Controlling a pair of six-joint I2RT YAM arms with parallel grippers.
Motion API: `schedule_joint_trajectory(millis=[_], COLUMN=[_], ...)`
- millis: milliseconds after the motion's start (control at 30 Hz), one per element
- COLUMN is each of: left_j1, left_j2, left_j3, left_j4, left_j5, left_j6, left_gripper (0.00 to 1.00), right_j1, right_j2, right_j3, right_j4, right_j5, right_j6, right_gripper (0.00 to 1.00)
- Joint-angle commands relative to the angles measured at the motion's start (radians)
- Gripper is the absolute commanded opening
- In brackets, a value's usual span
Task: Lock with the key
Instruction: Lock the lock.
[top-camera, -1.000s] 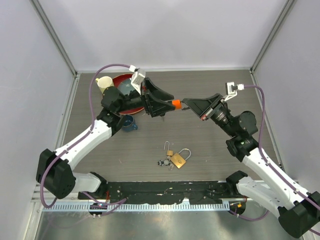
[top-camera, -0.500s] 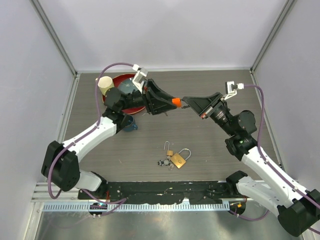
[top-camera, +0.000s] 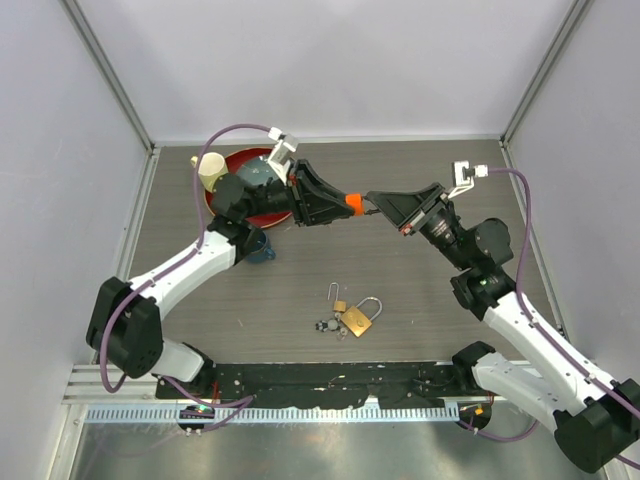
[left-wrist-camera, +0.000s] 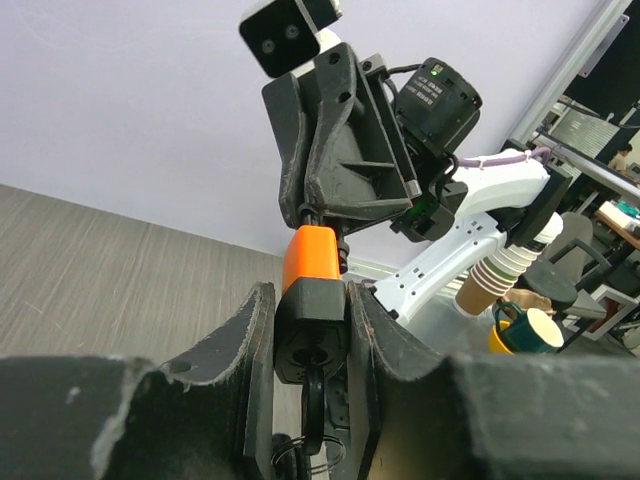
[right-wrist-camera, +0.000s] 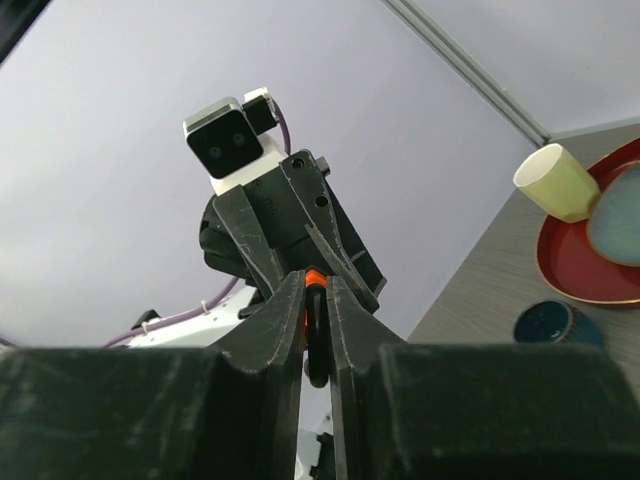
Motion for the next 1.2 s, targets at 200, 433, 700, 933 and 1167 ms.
schedule_joint_trajectory(millis=[200, 433, 700, 933, 1167], left_j1=[0.048, 0.169, 0.252, 0.254, 0.254], left_j2=[-0.002, -0.056, -0.209, -0.315, -0.337], left_j3=[0.007, -0.109, -0.169, -0.168, -0.172], left_j4=[-0.078, -0.162, -0.475, -0.793, -0.804], left_j5=[-0.035, 0.083, 0.158, 0.167, 0.181], left_j6=[-0.025, -0.083, 0.097, 0.238, 0.231], left_gripper=[0.0, 0.0, 0.0, 0.0, 0.0], right_j1=[0.002, -0.011, -0.022, -0.024, -0.021], right_j2=[-0.076, 0.002, 0.126, 0.258, 0.277], right_j3=[0.156, 0.274, 0.29, 0.251, 0.227], right_j4=[-0.396, -0.62, -0.584, -0.392, -0.294], right_j5=[0.129, 0.062, -0.234, -0.507, -0.57], right_j6=[-0.354, -0.562, -0.586, -0.486, -0.458], right_gripper=[0.8, 1.0, 0.85, 0.66, 0.59])
